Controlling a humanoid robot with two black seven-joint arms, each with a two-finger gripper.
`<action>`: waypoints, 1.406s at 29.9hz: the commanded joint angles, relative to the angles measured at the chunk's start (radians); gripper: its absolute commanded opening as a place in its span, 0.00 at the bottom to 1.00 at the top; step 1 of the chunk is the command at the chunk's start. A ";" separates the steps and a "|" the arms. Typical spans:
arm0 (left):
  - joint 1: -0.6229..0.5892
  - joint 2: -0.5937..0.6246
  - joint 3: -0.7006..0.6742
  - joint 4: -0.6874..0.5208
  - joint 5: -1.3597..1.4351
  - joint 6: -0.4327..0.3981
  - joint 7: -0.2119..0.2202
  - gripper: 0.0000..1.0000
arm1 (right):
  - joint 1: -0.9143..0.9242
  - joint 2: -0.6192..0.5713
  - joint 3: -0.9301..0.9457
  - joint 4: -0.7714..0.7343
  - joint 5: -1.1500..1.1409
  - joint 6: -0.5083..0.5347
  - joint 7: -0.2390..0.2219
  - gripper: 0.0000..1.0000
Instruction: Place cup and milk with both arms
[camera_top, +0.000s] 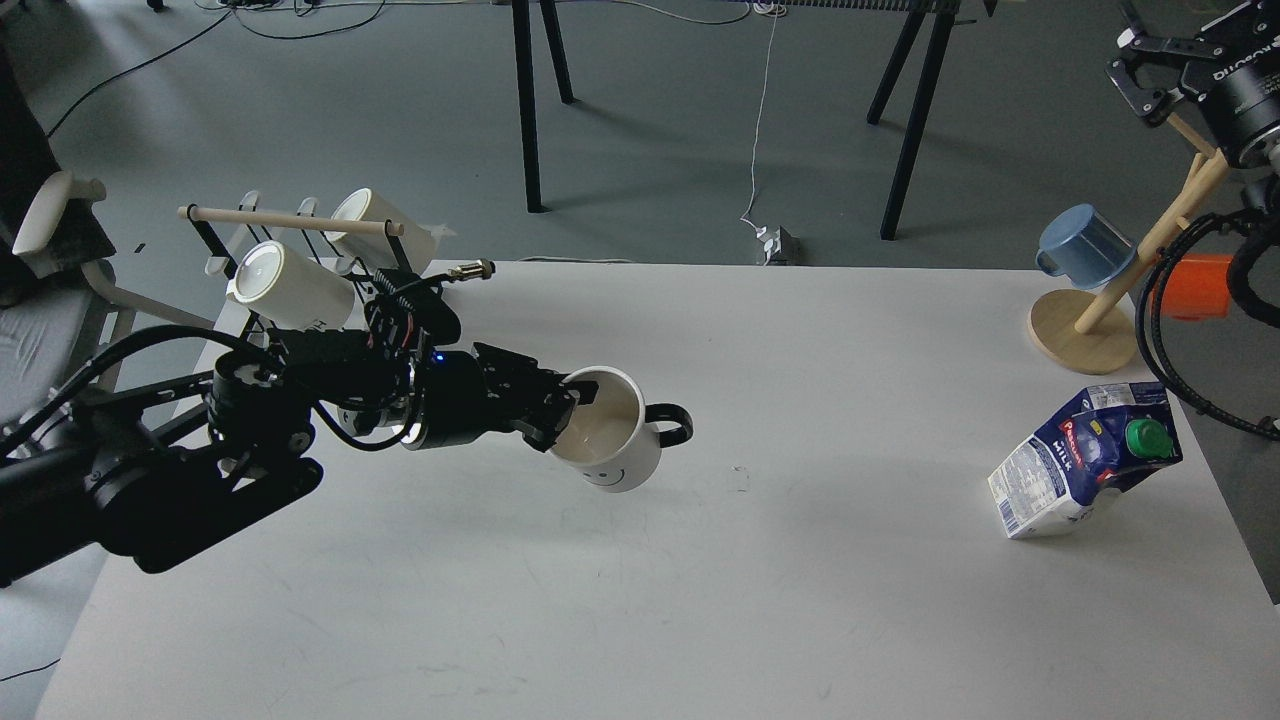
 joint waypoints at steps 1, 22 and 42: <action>0.008 -0.102 0.008 0.032 0.176 -0.013 0.024 0.08 | 0.006 -0.010 -0.002 0.002 0.000 0.000 0.001 0.99; 0.058 -0.387 0.015 0.213 0.280 -0.078 0.062 0.13 | 0.121 -0.026 -0.148 -0.007 -0.006 0.000 0.003 0.99; 0.054 -0.345 -0.103 0.204 0.280 -0.001 0.034 0.67 | 0.125 0.004 -0.157 -0.010 -0.006 0.000 0.004 0.99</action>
